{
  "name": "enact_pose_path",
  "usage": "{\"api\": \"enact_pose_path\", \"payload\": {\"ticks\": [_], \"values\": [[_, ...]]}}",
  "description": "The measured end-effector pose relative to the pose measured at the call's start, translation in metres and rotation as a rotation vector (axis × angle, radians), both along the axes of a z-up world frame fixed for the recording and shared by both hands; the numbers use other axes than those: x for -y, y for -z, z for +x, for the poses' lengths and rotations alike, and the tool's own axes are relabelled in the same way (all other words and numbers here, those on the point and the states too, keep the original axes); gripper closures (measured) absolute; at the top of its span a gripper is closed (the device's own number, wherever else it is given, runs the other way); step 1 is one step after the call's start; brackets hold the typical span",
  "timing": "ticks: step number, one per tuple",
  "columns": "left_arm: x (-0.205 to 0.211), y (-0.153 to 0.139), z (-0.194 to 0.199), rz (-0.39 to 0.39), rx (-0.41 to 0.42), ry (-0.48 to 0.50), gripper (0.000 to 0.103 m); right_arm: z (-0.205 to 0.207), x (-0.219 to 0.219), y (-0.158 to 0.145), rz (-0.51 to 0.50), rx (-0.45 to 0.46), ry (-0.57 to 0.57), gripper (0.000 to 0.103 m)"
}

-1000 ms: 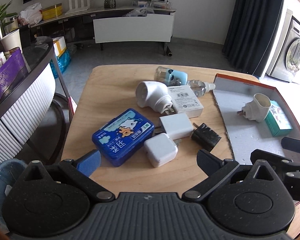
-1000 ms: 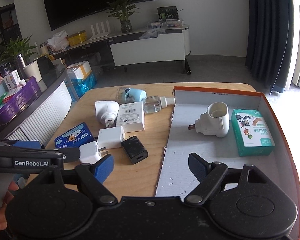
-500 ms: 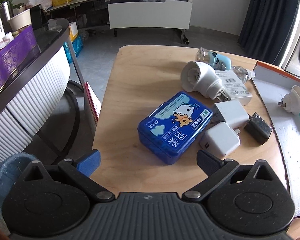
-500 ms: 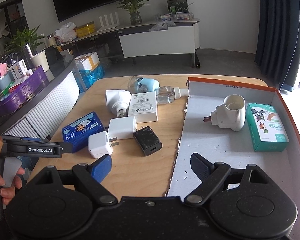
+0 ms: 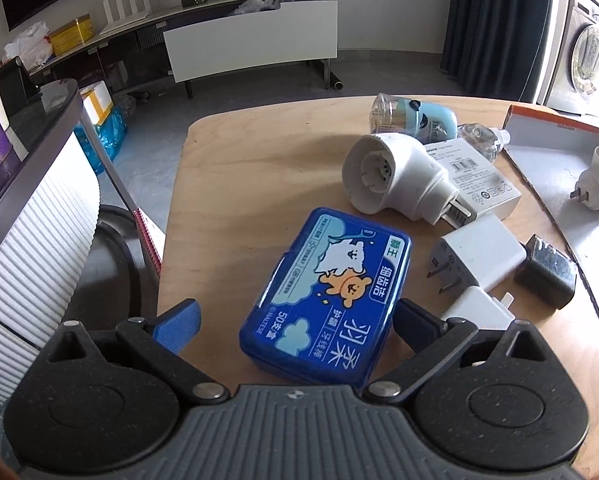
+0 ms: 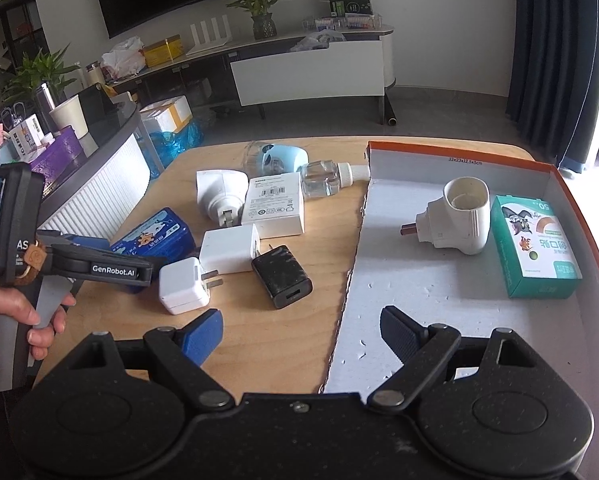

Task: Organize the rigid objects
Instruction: 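Grasp the blue cotton-pad box with left tool while right tool reaches toward black charger, then close the right tool on the black phone charger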

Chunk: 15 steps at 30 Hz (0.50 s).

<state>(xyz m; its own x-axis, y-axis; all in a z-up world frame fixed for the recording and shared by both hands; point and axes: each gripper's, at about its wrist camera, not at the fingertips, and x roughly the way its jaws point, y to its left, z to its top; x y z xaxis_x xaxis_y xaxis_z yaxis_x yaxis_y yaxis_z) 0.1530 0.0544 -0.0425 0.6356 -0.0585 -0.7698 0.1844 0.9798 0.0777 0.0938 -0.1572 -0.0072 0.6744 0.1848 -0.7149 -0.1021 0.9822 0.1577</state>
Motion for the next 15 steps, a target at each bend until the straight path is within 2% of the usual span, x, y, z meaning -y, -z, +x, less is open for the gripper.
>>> {"api": "enact_pose_path", "payload": {"ticks": [2,5,7,9,12,15], "values": [[-0.001,0.002,0.001,-0.028,0.010,-0.007,0.002,0.004,-0.002,0.004,-0.004,-0.008,-0.013,0.002],[-0.001,0.003,0.000,-0.052,0.021,0.001,0.015,0.012,-0.006,0.009,-0.024,-0.017,-0.029,0.002],[0.002,0.000,-0.002,-0.055,0.031,0.021,0.032,0.017,-0.009,0.012,-0.024,-0.021,-0.039,0.002],[0.004,-0.002,-0.004,-0.052,0.040,0.014,0.041,0.027,-0.013,0.017,-0.029,-0.037,-0.053,0.003],[0.000,-0.004,-0.006,-0.077,0.043,-0.022,0.041,0.039,-0.019,0.024,-0.044,-0.051,-0.065,0.003],[-0.005,-0.012,-0.007,-0.099,0.061,-0.051,0.041,0.053,-0.025,0.030,-0.073,-0.061,-0.098,0.008]]}}
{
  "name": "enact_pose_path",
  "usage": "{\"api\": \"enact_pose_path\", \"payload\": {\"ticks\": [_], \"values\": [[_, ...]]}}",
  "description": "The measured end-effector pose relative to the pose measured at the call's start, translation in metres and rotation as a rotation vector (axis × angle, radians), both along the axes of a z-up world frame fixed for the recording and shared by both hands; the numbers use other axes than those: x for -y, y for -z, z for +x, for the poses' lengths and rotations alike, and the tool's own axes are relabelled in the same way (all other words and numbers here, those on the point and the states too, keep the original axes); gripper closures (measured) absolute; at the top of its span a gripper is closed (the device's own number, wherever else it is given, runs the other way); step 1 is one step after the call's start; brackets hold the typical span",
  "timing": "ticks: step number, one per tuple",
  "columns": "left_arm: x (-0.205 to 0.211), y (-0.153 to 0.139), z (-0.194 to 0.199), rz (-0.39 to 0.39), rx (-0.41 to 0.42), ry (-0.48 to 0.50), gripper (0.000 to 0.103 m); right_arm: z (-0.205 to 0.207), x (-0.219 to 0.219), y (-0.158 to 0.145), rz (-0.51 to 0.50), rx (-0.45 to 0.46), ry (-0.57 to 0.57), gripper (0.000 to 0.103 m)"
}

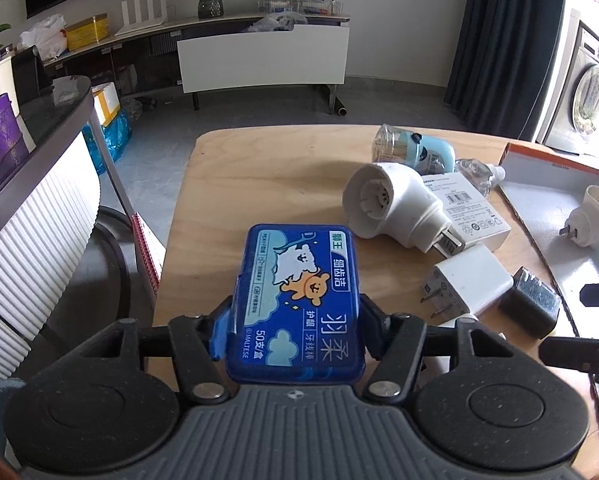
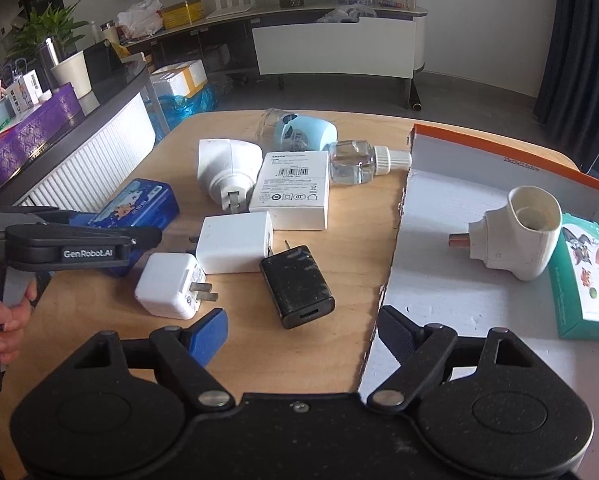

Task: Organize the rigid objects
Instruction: 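Close the right tool on the black phone charger, then carry the blue box and black charger with both tools toward the tray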

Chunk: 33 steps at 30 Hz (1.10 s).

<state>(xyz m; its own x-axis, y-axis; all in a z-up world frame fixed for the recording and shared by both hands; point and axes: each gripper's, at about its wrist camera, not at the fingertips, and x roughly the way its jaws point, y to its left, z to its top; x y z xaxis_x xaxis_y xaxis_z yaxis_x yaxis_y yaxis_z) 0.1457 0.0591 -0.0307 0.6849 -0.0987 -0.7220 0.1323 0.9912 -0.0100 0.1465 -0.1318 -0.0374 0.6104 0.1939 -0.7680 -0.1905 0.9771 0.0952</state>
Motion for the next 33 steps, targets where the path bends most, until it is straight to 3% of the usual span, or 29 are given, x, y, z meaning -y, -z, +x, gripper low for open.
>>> {"api": "enact_pose_path", "payload": {"ticks": [4,8,12,22,33], "values": [[-0.001,-0.009,-0.007,-0.035,0.014,-0.019,0.041,0.017,-0.004,0.009,-0.031,-0.020,-0.028,0.020],[0.005,-0.011,-0.017,-0.053,0.016,-0.028,0.041,0.031,-0.005,0.015,-0.023,-0.028,-0.044,0.024],[0.007,-0.013,-0.025,-0.077,0.021,-0.038,0.041,0.034,-0.012,0.013,-0.041,-0.011,-0.063,0.059],[0.020,-0.023,-0.050,-0.136,0.032,-0.092,0.041,0.007,-0.002,-0.014,0.025,0.058,0.023,0.059],[0.046,-0.042,-0.071,-0.130,0.071,-0.060,0.041,-0.034,0.002,-0.052,0.061,0.137,0.032,0.059]]}}
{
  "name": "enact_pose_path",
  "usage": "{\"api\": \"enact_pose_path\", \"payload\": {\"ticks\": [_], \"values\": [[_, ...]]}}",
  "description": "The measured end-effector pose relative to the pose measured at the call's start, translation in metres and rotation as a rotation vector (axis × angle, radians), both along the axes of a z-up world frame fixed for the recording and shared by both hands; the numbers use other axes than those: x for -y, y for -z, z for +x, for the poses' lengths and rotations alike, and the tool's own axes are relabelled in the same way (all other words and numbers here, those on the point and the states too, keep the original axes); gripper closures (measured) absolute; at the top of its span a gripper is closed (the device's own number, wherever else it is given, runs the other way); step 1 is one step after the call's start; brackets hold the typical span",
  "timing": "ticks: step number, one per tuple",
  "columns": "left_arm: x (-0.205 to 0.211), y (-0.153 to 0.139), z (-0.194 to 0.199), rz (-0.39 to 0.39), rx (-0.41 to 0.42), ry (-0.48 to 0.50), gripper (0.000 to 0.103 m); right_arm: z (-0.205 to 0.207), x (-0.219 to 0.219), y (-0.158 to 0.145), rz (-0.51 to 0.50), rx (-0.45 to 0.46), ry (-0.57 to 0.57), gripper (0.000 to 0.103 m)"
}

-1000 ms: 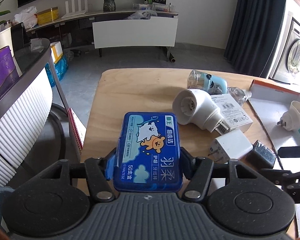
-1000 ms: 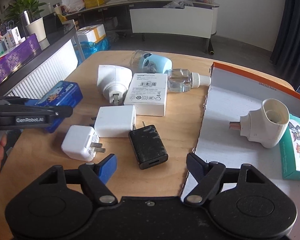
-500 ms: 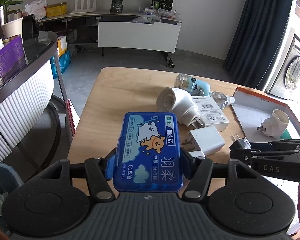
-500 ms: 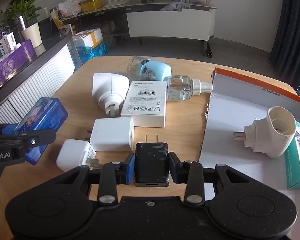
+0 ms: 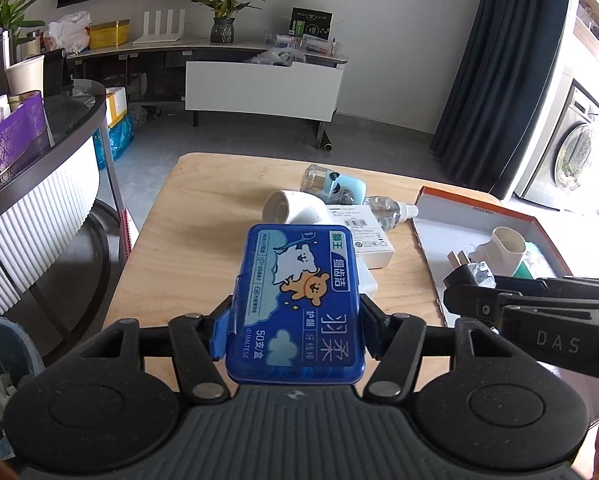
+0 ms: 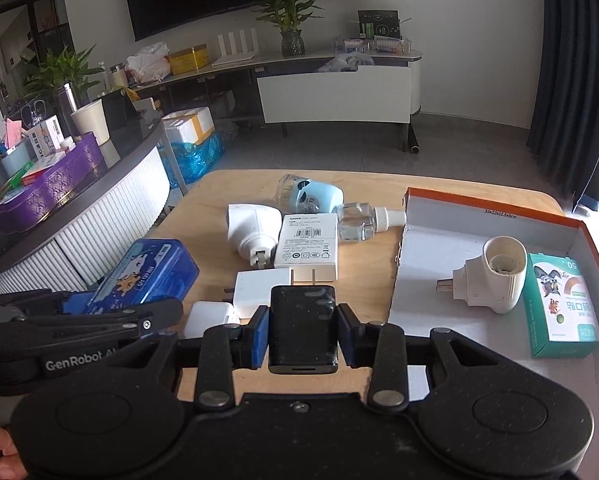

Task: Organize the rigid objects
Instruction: 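Carry the blue box and black charger with both tools toward the tray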

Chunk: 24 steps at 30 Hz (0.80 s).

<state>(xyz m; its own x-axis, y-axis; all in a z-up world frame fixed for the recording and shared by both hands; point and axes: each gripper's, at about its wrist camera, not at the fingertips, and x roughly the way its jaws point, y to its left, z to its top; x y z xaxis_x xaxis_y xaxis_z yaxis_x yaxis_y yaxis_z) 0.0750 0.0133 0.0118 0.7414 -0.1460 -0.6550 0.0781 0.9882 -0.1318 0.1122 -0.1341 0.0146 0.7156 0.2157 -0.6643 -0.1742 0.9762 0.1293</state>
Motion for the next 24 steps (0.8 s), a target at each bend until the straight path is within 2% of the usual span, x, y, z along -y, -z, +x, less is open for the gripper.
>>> {"api": "enact_pose_path", "payload": {"ticks": [13,24], "values": [[0.018,-0.010,-0.014,0.028,0.019,0.016,0.041,-0.034,0.027,-0.019,0.009,0.043,0.054,0.059],[0.033,-0.011,-0.020,0.027,0.022,0.044,0.041,-0.051,0.053,-0.020,0.019,0.047,0.101,0.059]]}}
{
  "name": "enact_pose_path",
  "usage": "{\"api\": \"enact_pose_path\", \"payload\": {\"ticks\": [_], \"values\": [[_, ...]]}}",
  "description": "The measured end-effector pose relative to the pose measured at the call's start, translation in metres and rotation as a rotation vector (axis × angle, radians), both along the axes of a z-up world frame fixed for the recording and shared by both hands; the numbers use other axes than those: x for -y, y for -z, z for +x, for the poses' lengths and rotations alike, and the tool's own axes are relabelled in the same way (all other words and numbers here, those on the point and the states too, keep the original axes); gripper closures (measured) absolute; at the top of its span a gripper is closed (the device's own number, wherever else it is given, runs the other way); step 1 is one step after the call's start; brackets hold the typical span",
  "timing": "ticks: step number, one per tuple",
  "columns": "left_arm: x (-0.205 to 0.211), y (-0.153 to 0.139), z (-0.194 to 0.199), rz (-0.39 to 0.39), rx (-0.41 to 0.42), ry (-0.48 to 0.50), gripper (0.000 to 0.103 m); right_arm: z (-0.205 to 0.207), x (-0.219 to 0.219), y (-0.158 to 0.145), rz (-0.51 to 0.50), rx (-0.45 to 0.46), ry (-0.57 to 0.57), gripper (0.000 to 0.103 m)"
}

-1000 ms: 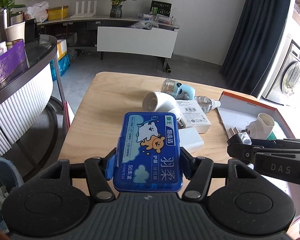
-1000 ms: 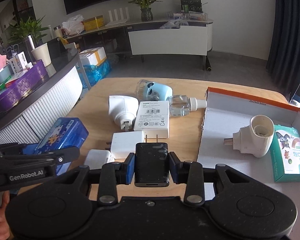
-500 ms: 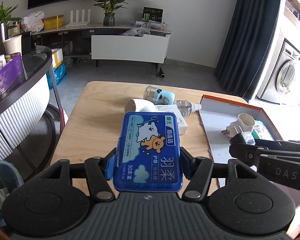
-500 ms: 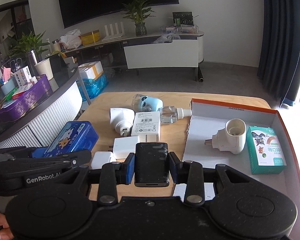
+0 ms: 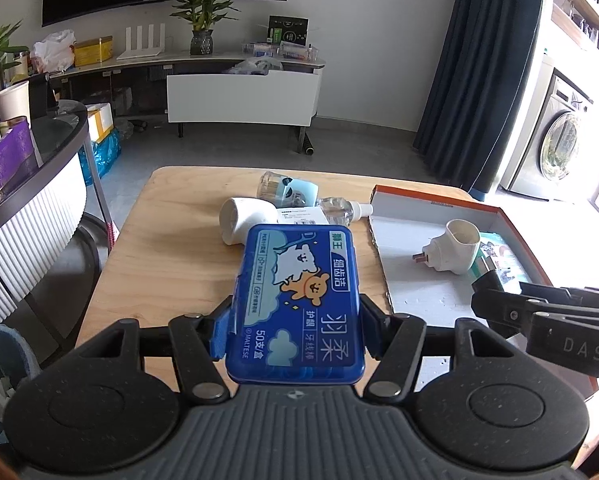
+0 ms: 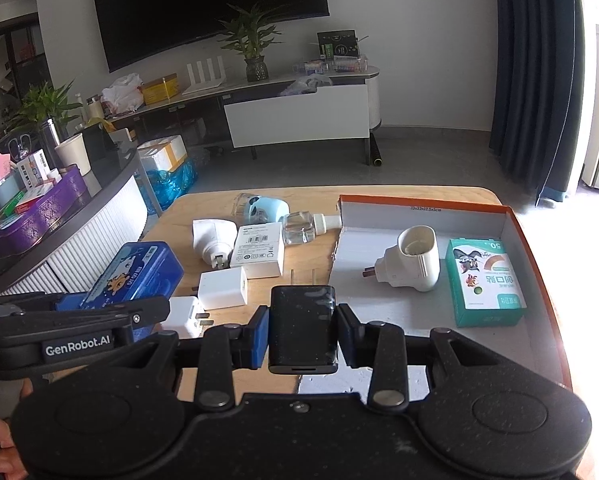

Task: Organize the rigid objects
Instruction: 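Carry the blue box and black charger with both tools toward the tray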

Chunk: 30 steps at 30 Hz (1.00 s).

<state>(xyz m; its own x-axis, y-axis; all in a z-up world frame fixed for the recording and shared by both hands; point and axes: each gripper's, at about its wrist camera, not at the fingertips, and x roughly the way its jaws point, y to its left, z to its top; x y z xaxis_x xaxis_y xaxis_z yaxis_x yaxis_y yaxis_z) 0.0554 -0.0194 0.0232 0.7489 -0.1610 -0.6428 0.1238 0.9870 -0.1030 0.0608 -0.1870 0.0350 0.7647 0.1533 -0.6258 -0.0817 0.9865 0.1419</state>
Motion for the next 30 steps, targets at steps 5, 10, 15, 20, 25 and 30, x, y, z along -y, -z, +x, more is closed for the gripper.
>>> {"api": "enact_pose_path", "payload": {"ticks": [5,10,15,20,25,30], "values": [[0.009,0.000,-0.003,0.008,0.002,0.018,0.041,-0.006,0.010,0.000,0.001,0.003,0.023,0.059],[0.017,0.000,-0.005,0.008,0.000,0.037,0.041,-0.012,0.021,-0.001,0.004,0.006,0.045,0.059],[0.023,0.000,-0.005,0.006,-0.001,0.056,0.041,-0.017,0.029,0.001,0.003,0.003,0.070,0.059],[0.029,-0.001,-0.004,0.006,0.001,0.078,0.041,-0.021,0.036,0.000,0.003,0.003,0.089,0.059],[0.035,0.000,-0.004,0.009,0.001,0.099,0.041,-0.024,0.044,-0.001,0.004,0.007,0.109,0.059],[0.042,0.000,-0.005,0.014,0.002,0.118,0.041,-0.027,0.050,-0.002,0.005,0.012,0.127,0.059]]}}
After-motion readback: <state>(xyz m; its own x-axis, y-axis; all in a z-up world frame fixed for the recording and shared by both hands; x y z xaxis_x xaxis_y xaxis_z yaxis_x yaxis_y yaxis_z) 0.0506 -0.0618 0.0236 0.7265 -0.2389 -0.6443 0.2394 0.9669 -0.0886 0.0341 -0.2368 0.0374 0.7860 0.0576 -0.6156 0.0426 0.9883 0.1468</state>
